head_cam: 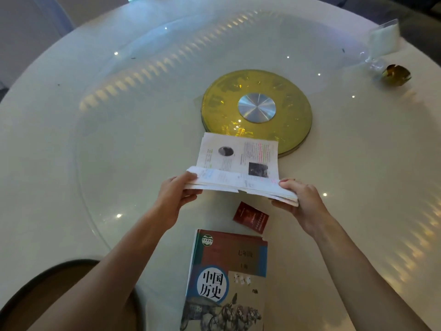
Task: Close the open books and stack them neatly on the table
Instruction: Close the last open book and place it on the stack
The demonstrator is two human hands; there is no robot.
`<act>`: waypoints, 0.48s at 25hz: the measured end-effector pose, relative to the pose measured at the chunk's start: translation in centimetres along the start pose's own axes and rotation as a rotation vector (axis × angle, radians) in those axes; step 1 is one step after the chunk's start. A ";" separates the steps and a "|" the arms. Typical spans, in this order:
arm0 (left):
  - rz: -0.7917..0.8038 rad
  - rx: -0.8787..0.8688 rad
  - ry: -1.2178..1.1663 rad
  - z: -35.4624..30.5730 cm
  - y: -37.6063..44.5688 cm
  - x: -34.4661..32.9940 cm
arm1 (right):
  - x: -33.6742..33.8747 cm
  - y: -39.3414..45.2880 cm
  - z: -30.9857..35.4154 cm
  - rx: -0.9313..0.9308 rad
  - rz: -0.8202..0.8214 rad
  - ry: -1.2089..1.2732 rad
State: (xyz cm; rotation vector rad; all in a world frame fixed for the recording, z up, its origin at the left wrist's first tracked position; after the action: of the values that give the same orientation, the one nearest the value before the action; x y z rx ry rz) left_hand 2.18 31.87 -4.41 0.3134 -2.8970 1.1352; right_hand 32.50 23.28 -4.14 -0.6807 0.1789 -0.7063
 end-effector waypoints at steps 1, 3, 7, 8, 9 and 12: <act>0.005 0.005 -0.017 0.0 -0.5 0.5 | -0.2 -0.8 0.1 -0.010 0.051 0.020; 0.001 0.031 -0.068 0.0 -0.7 0.9 | -0.9 -1.7 0.5 -0.009 0.133 0.035; 0.045 0.091 -0.146 -0.4 0.7 0.2 | -2.7 -0.3 0.5 -0.042 0.141 0.104; 0.018 0.118 -0.144 0.1 1.3 0.1 | -3.1 0.5 0.3 -0.057 0.127 0.113; -0.019 0.151 -0.123 0.8 1.8 0.1 | -3.5 1.4 0.2 -0.062 0.121 0.098; -0.075 0.337 -0.068 4.2 2.7 -0.2 | -4.7 3.8 -0.1 0.030 0.038 -0.153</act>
State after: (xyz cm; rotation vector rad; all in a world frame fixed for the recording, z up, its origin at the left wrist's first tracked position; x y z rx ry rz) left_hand 2.14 31.04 -9.38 0.4700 -2.7112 1.6272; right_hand 30.99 28.43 -6.97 -0.6985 0.0405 -0.6165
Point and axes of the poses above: each hand's wrist, its own y-axis towards the middle knuckle, its own x-axis out of the back of the hand, z = x × y, the point moved 6 cm from there along y, towards the middle knuckle, and after that the axes turned 15 degrees about -z, right-handed, at the moved point
